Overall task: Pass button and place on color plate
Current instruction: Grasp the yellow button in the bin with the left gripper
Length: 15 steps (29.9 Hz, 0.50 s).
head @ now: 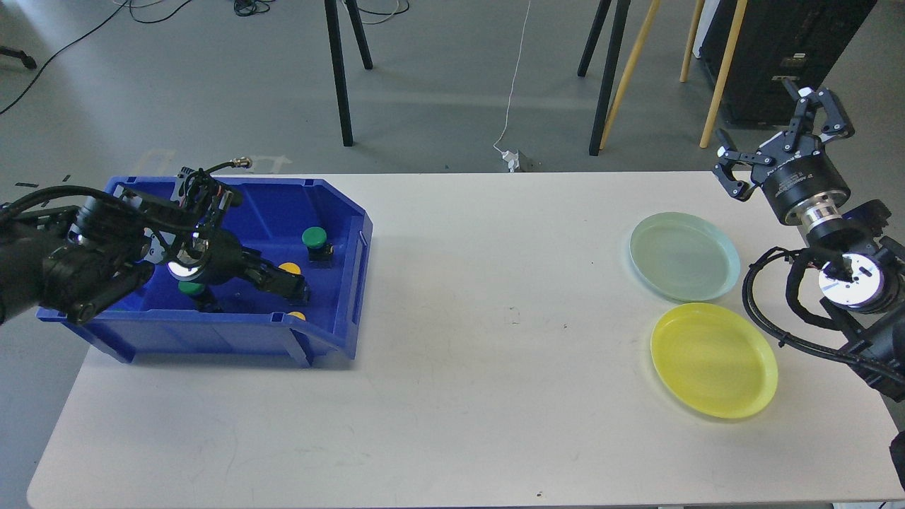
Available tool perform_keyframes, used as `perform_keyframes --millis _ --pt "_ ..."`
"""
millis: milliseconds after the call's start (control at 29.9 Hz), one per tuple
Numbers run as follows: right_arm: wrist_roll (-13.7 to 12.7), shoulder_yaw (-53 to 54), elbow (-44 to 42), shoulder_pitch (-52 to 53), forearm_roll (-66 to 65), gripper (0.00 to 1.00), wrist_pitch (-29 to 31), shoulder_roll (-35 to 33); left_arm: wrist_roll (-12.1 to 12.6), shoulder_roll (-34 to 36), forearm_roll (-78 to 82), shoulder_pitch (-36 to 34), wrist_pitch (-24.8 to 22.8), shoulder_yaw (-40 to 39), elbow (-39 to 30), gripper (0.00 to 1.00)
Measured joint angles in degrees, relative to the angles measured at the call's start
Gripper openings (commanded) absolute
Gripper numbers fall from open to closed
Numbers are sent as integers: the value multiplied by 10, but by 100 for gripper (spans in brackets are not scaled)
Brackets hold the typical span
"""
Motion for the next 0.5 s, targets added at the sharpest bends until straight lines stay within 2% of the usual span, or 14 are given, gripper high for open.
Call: perform_keyframes --millis 234,267,368,468,501 --pt "0 0 0 -6 0 100 0 0 0 -9 -2 4 0 -2 1 95" --pt "0 0 0 -7 0 100 0 0 0 -12 -2 5 0 -2 2 90" --pt "0 0 0 -10 0 100 0 0 0 -19 -3 5 -1 -2 6 65" --pt "0 0 0 -13 0 100 0 -2 0 -22 2 7 0 0 12 61" --pt "0 0 0 -14 0 100 0 -2 0 -22 3 8 1 1 12 56"
